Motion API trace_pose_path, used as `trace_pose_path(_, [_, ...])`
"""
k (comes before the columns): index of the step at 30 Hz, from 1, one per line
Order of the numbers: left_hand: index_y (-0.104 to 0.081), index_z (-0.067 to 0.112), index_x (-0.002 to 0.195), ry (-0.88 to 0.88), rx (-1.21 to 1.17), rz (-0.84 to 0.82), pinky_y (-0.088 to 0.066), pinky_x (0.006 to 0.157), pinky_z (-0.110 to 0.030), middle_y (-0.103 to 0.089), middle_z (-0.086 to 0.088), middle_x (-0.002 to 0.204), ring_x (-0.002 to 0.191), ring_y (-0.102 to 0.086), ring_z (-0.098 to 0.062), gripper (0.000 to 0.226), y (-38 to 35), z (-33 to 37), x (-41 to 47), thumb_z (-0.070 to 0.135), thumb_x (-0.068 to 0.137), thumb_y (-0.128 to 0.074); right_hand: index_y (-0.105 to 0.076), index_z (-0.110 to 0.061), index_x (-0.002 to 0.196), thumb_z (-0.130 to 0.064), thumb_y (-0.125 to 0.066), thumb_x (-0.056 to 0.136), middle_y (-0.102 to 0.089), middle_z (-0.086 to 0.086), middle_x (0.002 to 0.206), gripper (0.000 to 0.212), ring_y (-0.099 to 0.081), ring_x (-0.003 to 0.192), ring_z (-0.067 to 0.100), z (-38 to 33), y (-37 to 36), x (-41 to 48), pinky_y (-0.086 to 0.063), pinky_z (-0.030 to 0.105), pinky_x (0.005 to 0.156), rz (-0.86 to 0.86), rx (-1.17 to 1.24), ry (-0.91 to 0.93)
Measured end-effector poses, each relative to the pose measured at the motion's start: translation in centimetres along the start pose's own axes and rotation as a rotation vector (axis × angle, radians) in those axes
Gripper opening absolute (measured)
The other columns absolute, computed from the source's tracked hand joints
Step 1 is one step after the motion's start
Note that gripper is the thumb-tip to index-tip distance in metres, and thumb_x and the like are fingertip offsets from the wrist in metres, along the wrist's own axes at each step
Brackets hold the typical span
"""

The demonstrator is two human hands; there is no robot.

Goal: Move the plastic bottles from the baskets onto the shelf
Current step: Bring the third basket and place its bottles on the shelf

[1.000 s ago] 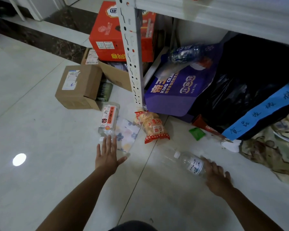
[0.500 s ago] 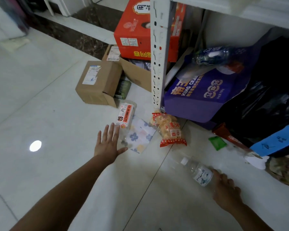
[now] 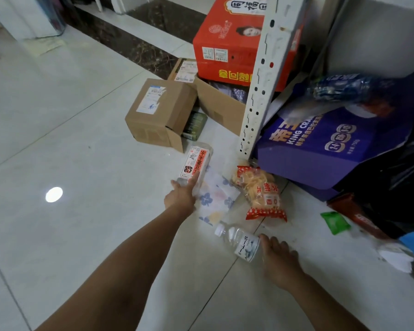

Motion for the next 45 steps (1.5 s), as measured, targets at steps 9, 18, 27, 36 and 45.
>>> trace_pose_path(9, [0.026, 0.037, 0.145, 0.054, -0.053, 0.019, -0.051, 0.065, -0.036, -0.053, -0.019, 0.122, 0.084, -0.062, -0.026, 0.084, -2.1, 2.4, -2.4, 0.019, 0.098, -0.041, -0.017, -0.023, 0.142, -0.022, -0.045, 0.093, -0.034, 0.006, 0.138, 0.057, -0.034, 0.125, 0.028, -0.1, 0.2, 0.1, -0.033, 0.046, 0.102, -0.008, 0.066, 0.006])
trace_pose_path(18, [-0.043, 0.002, 0.134, 0.063, 0.067, 0.145, -0.046, 0.074, -0.034, -0.063, -0.012, 0.113, 0.101, -0.063, -0.029, 0.039, -1.0, 6.2, -5.4, 0.013, 0.098, -0.037, -0.019, -0.024, 0.14, -0.019, -0.052, 0.088, -0.035, 0.005, 0.135, 0.062, -0.034, 0.125, 0.028, 0.1, 0.6, -0.2, -0.034, 0.048, 0.102, -0.021, 0.11, -0.01])
trace_pose_path(27, [-0.029, 0.008, 0.142, -0.226, 0.686, 0.114, -0.028, 0.11, -0.037, -0.035, -0.018, 0.141, 0.132, -0.033, -0.036, 0.067, -0.2, 0.6, -3.8, 0.009, 0.084, -0.062, -0.016, -0.021, 0.14, -0.031, -0.059, 0.083, -0.034, 0.007, 0.135, 0.072, -0.035, 0.125, 0.029, 1.1, -0.2, -2.1, -0.039, 0.043, 0.099, -0.047, 0.225, -0.083])
trace_pose_path(36, [-0.053, 0.022, 0.12, -0.019, 0.06, -0.367, -0.053, 0.085, -0.032, -0.065, -0.002, 0.113, 0.097, -0.064, -0.02, 0.075, -2.6, -1.4, -6.2, 0.079, 0.071, -0.058, -0.019, -0.014, 0.138, -0.068, -0.067, 0.069, -0.039, 0.007, 0.133, 0.099, -0.045, 0.122, 0.026, 1.1, -1.2, -4.0, -0.043, 0.035, 0.092, -0.046, 0.361, -0.156])
trace_pose_path(45, [-0.036, 0.007, 0.114, 0.173, -0.73, -0.242, -0.055, 0.078, -0.03, -0.06, -0.008, 0.111, 0.098, -0.062, -0.023, 0.064, -6.8, 0.3, -10.4, 0.021, 0.072, -0.084, -0.055, -0.011, 0.123, -0.039, -0.087, 0.055, -0.062, 0.005, 0.12, 0.08, -0.06, 0.106, 0.018, 1.6, -2.4, -4.2, -0.047, 0.021, 0.078, -0.198, 0.779, -0.304])
Point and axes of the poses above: each hand's wrist, its own x-axis towards the middle knuckle, its own y-axis out of the back of the hand, z = x × y, the point moved 3 cm from there along x, towards the middle knuckle
